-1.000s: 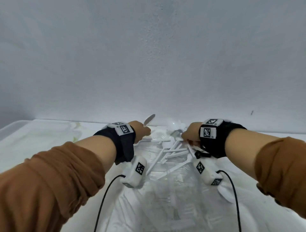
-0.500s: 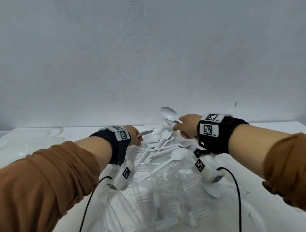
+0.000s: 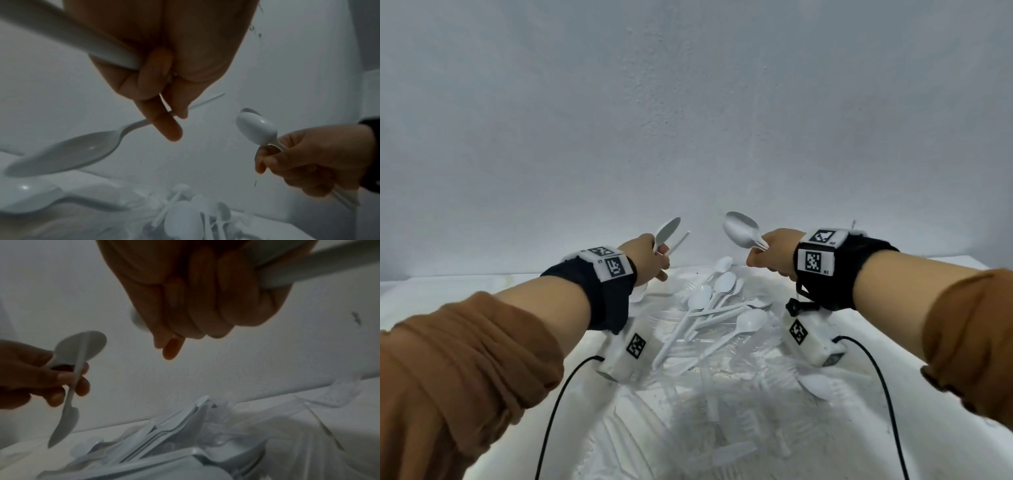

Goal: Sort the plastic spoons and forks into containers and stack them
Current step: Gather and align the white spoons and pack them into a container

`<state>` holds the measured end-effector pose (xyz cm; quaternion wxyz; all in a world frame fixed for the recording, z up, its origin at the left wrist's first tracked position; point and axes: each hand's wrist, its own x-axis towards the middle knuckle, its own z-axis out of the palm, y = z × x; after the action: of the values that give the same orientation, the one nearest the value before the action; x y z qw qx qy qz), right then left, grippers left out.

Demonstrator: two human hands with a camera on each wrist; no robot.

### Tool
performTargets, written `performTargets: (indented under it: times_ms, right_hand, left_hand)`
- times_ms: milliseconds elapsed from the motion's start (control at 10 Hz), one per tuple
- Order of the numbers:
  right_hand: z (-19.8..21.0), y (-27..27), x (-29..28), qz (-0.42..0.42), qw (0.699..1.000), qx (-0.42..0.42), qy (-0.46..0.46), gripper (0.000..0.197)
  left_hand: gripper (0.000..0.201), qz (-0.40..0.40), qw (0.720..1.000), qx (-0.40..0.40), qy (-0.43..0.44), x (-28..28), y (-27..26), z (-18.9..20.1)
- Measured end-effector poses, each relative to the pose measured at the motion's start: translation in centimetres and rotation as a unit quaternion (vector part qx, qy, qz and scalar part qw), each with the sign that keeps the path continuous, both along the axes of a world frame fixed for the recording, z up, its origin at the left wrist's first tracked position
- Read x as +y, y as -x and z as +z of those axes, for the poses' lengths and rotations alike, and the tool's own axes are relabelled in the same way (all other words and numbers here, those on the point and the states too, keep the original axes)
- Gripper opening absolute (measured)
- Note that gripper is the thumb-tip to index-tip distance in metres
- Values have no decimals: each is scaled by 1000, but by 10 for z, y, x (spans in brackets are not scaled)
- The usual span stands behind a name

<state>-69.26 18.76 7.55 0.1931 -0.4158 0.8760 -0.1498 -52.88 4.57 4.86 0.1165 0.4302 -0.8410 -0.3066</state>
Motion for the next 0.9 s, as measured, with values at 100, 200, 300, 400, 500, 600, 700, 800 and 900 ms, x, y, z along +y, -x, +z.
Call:
performTargets:
  times_ms: [100,200,300,400,500,600,700,800,900]
  right_hand:
    - [6,-6,-14,-2,1000,-4,-9,14]
    - [2,-12,-35,9,1000,4,-29,26]
    - [-9,-15,-60,33,999,-13,-40,23]
    - [-18,-19,-80,64,996,-15,-56,13]
    - [-25,-24,-95,92,993,-16,-68,8]
    - [-31,-22,-104,114,988,7,-100,8]
    - [-36,-17,-110,120,986,17,-115,24]
    - [-40,-14,-114,125,983,27,-131,27]
    - [-44,-13,-116,127,982,27,-138,27]
  left_hand:
    - [13,-3,996,63,-65,1,-12,9]
    - [17,19,984,112,-135,2,-22,13]
    - [19,37,984,108,-137,0,-33,12]
    - [9,22,991,60,-119,-7,-41,11]
    - [18,15,996,4,-93,-13,-47,9]
    - [28,15,997,-72,-32,-18,-48,7]
    - [43,37,997,-60,-25,-19,-46,5]
    - [46,56,996,1,-75,-16,-40,5]
    - [30,98,988,-70,-95,-25,-34,0]
